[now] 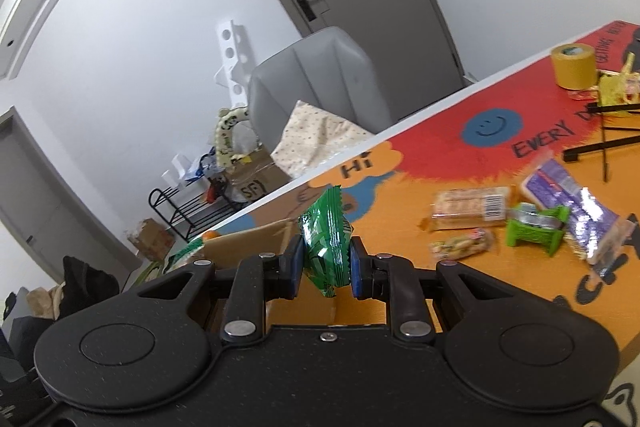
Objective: Organize snacks
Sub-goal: 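Carry both snacks over the cardboard box and open both tools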
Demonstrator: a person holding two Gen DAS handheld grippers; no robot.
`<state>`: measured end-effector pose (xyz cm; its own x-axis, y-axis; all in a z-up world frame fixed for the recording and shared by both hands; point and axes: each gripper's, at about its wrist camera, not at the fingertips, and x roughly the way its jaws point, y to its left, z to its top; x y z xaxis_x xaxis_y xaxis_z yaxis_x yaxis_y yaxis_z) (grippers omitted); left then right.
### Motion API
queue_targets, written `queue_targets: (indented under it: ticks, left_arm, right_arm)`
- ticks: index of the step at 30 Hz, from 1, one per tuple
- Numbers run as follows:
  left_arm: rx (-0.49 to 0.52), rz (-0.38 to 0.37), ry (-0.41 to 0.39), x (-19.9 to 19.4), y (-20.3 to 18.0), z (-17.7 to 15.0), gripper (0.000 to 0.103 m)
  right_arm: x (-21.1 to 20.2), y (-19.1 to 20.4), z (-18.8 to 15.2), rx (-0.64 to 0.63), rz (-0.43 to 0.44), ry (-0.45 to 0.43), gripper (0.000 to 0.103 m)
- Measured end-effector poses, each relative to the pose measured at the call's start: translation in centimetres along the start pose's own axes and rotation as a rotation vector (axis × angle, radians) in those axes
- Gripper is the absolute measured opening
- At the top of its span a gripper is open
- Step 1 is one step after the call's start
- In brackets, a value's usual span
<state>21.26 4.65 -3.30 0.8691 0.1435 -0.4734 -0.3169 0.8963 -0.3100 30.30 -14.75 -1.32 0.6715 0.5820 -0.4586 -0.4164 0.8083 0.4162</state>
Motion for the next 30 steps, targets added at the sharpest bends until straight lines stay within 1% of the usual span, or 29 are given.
queue_targets:
  ticks: [4, 8, 17, 20, 22, 23, 25, 28, 30]
  left_arm:
    - [-0.028, 0.008, 0.013, 0.1, 1.4, 0.1, 0.047]
    - [-0.057, 0.023, 0.001, -0.4, 2.6, 0.3, 0.049]
    - [-0.079, 0.026, -0.006, -1.8, 4.6, 0.7, 0.05]
    - [-0.085, 0.036, -0.008, -2.1, 5.2, 0.9, 0.052]
    - [-0.085, 0.04, -0.009, -2.3, 5.5, 1.0, 0.056]
    - [-0.086, 0.042, -0.008, -2.3, 5.4, 1.0, 0.057]
    - [-0.087, 0.047, -0.005, -2.3, 5.5, 1.0, 0.068]
    - [-0.085, 0.049, -0.007, -2.3, 5.3, 1.1, 0.077]
    - [-0.078, 0.048, -0.01, -2.3, 4.8, 1.0, 0.082]
  right_arm:
    - [0.2, 1.3, -0.3, -0.018, 0.019, 0.005, 0.022]
    - [0.7, 2.5, -0.2, -0.037, 0.026, 0.013, 0.021]
    - [2.6, 5.3, -0.6, -0.085, 0.028, 0.034, 0.021]
    - [3.1, 6.2, -0.5, -0.102, 0.031, 0.031, 0.022]
    - [3.3, 6.9, -0.5, -0.12, 0.035, 0.026, 0.031]
    - [3.3, 7.2, -0.5, -0.13, 0.027, 0.021, 0.034]
    - [3.3, 7.4, -0.6, -0.141, 0.032, 0.023, 0.036]
    - [3.0, 7.1, -0.8, -0.134, 0.032, 0.03, 0.037]
    - [2.7, 6.6, -0.8, -0.127, 0.02, 0.027, 0.04]
